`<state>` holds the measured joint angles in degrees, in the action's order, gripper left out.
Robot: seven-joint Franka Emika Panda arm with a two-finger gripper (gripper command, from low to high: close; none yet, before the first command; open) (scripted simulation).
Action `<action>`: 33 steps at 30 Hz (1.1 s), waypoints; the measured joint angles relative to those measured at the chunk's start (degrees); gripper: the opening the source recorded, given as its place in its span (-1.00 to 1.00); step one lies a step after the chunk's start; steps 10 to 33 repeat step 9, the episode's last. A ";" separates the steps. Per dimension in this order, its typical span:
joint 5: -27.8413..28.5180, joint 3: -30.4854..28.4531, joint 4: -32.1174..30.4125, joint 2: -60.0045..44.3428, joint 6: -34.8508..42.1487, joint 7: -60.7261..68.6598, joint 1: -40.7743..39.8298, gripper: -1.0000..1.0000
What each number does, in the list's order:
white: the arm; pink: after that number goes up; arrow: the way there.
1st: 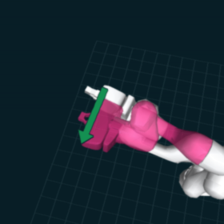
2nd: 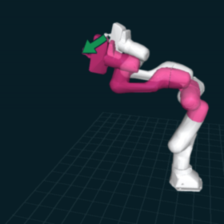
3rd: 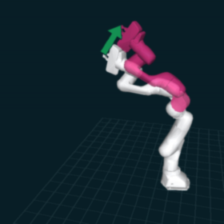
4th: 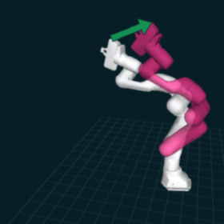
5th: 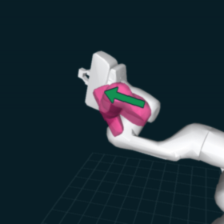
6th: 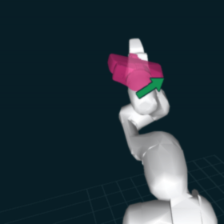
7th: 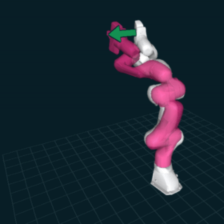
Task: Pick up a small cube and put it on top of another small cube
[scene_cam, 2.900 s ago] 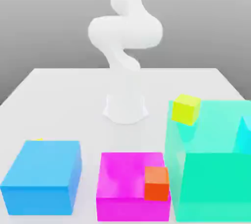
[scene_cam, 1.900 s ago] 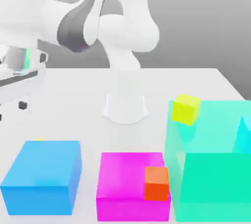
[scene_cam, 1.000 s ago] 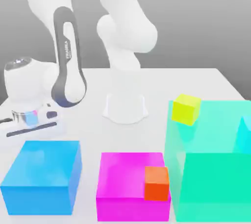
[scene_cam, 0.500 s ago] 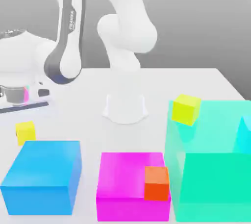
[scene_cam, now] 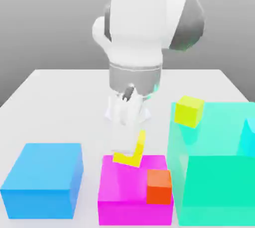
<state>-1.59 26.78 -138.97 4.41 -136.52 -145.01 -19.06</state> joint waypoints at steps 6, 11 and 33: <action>4.59 -0.31 -2.34 -7.98 -8.07 -3.43 0.37 1.00; 4.59 -0.32 -2.34 -7.98 -8.08 -3.43 0.37 1.00; 4.59 -0.32 -2.34 -7.98 -8.08 -3.43 0.37 1.00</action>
